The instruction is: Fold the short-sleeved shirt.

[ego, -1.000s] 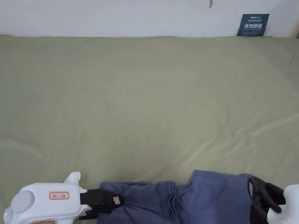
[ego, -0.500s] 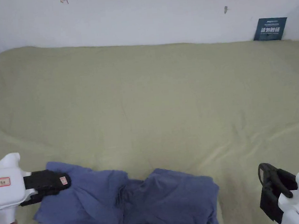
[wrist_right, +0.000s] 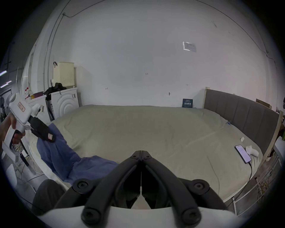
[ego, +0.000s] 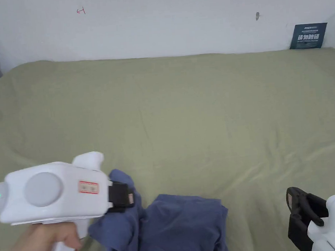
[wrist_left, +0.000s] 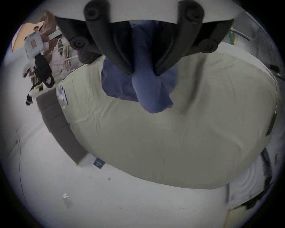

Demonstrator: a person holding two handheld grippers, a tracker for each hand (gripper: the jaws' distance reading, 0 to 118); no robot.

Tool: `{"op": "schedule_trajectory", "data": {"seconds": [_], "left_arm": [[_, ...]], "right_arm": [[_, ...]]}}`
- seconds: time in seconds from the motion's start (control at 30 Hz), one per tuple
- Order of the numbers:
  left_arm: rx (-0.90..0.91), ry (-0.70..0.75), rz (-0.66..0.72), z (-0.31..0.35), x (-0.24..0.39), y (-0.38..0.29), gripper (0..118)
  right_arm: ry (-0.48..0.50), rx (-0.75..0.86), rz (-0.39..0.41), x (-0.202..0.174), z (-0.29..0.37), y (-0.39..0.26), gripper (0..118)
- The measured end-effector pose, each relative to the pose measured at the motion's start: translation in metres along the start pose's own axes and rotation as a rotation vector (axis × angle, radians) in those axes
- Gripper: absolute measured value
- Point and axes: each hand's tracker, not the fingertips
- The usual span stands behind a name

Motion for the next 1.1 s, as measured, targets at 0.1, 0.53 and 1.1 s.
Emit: {"op": "schedule_trajectory", "data": {"seconds": [0.1,0.53,1.1], "left_arm": [[-0.042,0.001,-0.071,-0.036,0.041,0.0,16],[-0.035,-0.203,-0.013,-0.094,0.077,-0.014,104],[-0.269,-0.367,0.071,-0.182,0.049,-0.075,0]], "right_arm": [[-0.013,-0.01,-0.007,0.007,0.001,-0.005,0],[-0.075,-0.066,-0.054,0.031,0.005,-0.019,0],[-0.054,-0.132,-0.059,0.023,-0.001,-0.031,0]]}}
